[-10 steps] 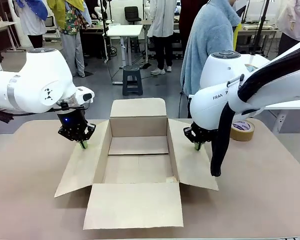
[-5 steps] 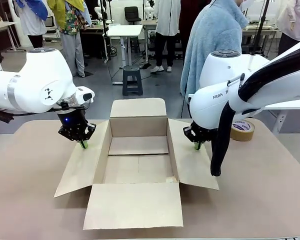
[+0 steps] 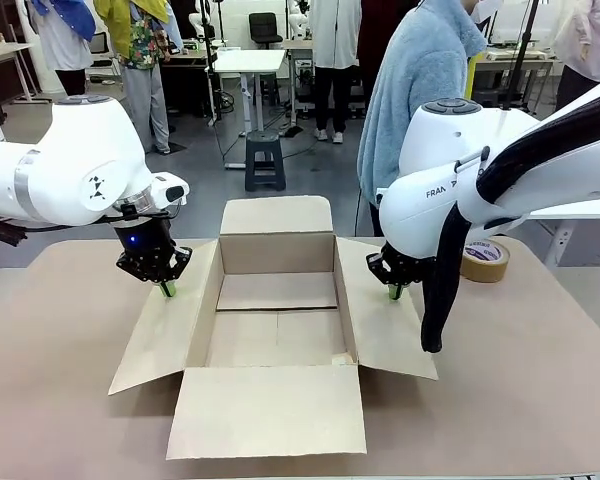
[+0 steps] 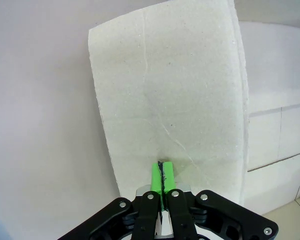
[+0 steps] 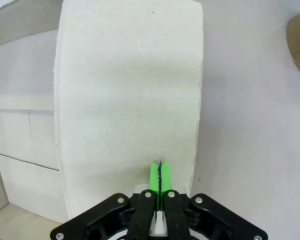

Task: Wrap the clocks to prevent damage.
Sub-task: Once the human has placed the objects inside and stepped back, release both hands from the side flaps of the Package Box.

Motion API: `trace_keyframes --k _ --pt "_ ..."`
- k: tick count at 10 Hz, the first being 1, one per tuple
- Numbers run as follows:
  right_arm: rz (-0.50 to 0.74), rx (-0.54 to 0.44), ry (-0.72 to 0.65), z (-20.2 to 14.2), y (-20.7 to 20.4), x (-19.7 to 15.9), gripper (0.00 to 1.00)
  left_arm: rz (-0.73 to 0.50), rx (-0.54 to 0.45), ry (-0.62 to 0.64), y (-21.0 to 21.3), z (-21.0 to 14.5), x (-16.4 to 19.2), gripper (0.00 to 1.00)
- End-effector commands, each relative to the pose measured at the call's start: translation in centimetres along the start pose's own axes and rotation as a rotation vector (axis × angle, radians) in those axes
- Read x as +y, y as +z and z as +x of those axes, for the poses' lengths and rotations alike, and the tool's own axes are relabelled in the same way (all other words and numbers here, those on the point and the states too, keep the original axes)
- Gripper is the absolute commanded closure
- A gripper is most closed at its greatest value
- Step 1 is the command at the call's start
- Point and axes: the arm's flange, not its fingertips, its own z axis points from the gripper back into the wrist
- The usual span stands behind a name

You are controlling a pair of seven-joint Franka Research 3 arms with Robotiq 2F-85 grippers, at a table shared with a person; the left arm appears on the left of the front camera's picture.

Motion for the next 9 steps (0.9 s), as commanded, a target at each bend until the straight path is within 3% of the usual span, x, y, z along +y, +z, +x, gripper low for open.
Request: trace_keyframes --k 1,9 --pt "-0.009 0.007 0.0 -0.14 0.1 0.1 0.99 0.008 0.005 0.009 -0.03 -0.14 0.02 0.99" --pt "-0.009 0.007 0.0 -0.14 0.1 0.1 0.99 0.008 0.005 0.009 -0.03 -0.14 0.02 0.99"
